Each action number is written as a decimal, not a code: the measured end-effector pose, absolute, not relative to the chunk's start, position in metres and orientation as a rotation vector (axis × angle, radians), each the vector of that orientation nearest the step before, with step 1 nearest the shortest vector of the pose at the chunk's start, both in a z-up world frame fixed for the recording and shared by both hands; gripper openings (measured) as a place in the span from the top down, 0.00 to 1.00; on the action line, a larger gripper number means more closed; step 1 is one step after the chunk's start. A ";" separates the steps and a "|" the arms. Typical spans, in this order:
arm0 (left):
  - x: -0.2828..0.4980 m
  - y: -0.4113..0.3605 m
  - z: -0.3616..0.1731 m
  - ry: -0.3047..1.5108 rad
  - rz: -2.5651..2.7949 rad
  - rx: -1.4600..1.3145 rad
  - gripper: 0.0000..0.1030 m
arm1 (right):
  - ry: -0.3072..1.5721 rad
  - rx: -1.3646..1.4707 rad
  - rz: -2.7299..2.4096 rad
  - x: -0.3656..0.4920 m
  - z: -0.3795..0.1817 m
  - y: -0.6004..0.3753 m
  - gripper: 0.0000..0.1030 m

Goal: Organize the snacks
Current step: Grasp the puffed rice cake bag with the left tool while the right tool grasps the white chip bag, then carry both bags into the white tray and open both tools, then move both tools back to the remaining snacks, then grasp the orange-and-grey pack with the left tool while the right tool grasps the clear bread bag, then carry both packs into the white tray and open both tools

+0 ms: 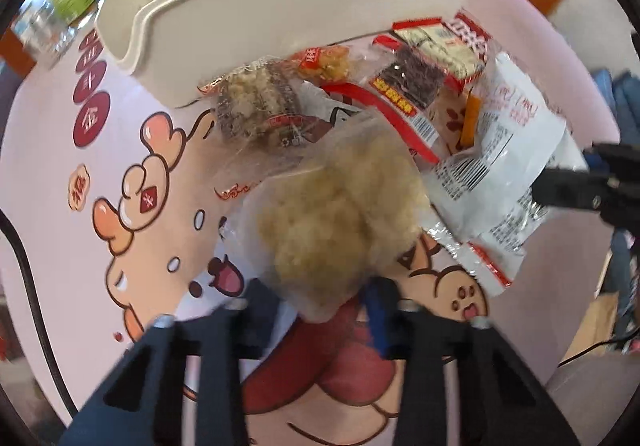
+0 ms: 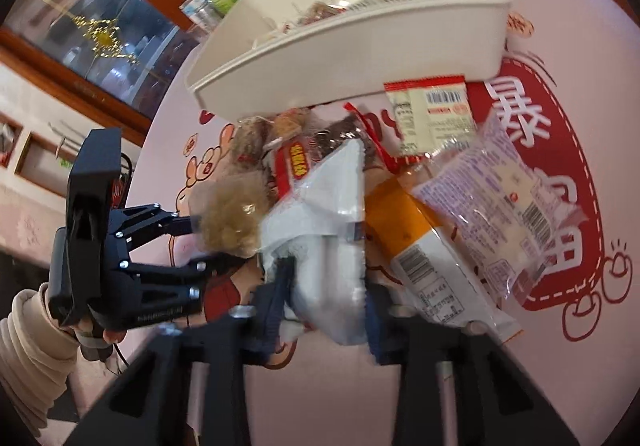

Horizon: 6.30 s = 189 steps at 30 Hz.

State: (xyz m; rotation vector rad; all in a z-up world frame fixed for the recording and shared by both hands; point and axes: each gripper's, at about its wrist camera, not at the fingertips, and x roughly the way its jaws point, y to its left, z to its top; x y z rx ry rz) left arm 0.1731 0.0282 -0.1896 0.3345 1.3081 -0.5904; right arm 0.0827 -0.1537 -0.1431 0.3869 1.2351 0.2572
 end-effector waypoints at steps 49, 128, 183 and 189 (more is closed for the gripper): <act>0.193 0.006 0.125 0.689 -0.334 0.086 0.94 | 0.622 0.114 0.171 0.144 0.142 -0.180 0.81; 0.108 -0.035 -0.103 1.104 -0.256 -0.082 0.19 | 1.133 0.095 0.185 0.088 -0.079 -0.231 0.62; 0.129 -0.184 -0.192 1.249 -0.239 0.163 0.60 | 1.227 0.182 -0.098 0.033 -0.169 -0.260 0.50; 0.112 -0.162 -0.185 1.227 -0.324 0.100 0.71 | 1.234 0.169 -0.078 0.028 -0.169 -0.251 0.51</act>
